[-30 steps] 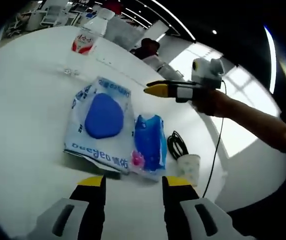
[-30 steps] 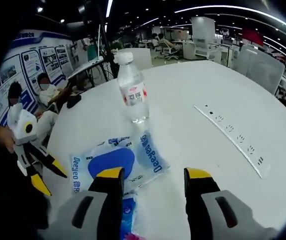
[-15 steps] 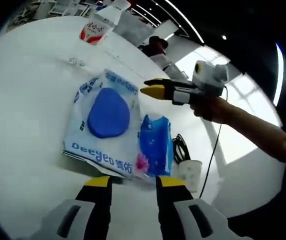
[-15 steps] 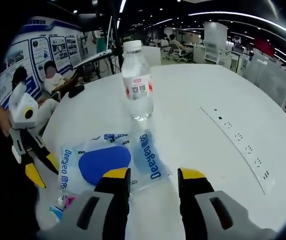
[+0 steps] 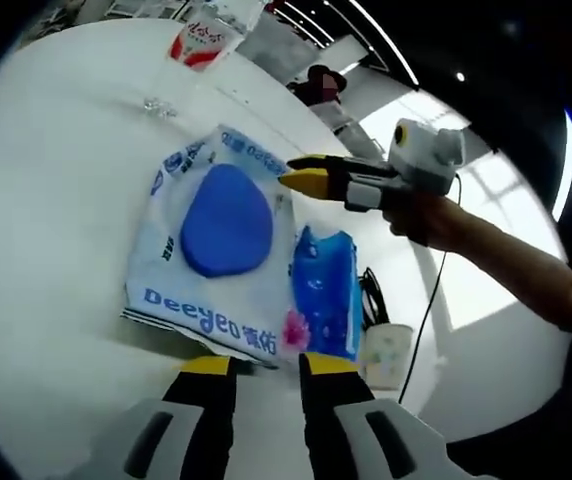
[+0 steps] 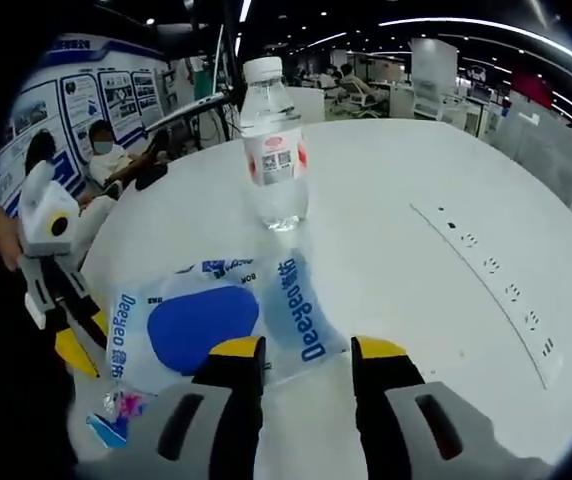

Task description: Arrange the tabletop items into an orderly group along one side of the table until the central work area is clear of visible clutter.

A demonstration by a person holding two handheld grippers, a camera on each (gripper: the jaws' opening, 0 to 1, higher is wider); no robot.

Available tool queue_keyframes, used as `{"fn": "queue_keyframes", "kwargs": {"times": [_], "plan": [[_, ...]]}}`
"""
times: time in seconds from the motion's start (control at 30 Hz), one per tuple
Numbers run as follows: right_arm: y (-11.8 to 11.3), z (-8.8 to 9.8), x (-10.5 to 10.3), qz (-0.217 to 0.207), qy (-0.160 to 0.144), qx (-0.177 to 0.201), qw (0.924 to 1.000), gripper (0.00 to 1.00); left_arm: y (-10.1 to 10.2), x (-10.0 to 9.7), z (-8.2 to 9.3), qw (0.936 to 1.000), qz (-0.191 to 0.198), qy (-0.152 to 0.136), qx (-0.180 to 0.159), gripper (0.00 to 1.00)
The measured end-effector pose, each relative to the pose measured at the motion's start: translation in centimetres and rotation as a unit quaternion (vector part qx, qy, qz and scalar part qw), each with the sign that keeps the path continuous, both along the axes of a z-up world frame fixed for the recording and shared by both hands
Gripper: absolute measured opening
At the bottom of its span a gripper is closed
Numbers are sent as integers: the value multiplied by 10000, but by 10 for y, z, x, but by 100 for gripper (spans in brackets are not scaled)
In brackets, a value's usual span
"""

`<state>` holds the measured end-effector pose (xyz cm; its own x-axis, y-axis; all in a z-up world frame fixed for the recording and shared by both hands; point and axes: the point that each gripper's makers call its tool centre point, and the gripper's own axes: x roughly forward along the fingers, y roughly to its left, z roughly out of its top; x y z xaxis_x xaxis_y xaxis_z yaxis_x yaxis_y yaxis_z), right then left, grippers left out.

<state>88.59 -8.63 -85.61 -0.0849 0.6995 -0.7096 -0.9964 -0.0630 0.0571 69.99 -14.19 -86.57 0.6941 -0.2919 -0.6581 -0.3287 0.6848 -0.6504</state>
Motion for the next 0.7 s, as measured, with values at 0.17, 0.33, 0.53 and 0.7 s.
{"fn": "queue_keyframes", "kwargs": {"times": [0.17, 0.33, 0.53, 0.7], "plan": [[1, -6, 2, -58, -48, 18, 10000, 18, 3, -1, -5, 9999, -41, 120, 82, 13], [0, -7, 4, -77, -108, 21, 9999, 10, 4, 1, -7, 9998, -12, 191, 36, 11], [-2, -11, 4, -11, -133, 7, 9999, 0, 3, 6, -9, 9997, -90, 238, 42, 10], [-1, -11, 3, -55, -78, 8, 10000, 0, 1, 7, -10, 9996, -125, 259, 14, 7]]}}
